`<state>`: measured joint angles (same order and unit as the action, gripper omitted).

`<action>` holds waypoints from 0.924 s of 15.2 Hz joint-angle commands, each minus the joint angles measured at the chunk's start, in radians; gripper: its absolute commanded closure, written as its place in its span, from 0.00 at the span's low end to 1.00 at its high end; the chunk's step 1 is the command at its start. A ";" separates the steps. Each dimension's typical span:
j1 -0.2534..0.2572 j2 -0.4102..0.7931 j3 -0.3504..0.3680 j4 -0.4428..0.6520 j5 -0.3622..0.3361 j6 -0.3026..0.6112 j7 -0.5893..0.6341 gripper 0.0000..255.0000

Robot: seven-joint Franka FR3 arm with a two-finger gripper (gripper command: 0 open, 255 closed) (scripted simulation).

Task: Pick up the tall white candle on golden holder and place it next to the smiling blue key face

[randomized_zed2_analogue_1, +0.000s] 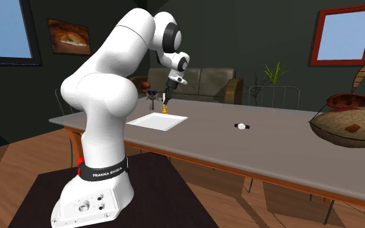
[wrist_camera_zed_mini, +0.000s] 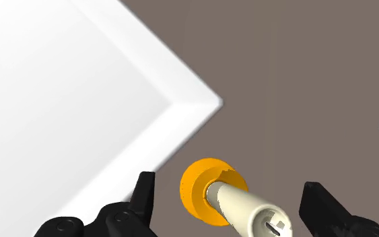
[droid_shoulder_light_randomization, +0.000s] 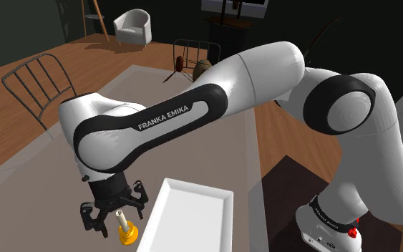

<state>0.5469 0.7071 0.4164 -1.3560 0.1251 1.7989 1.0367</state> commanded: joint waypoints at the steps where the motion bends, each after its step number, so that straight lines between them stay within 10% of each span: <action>1: 0.000 0.000 0.000 0.000 0.000 0.000 0.000 0.00; 14: -0.004 0.012 -0.003 0.142 -0.007 -0.132 0.008 0.00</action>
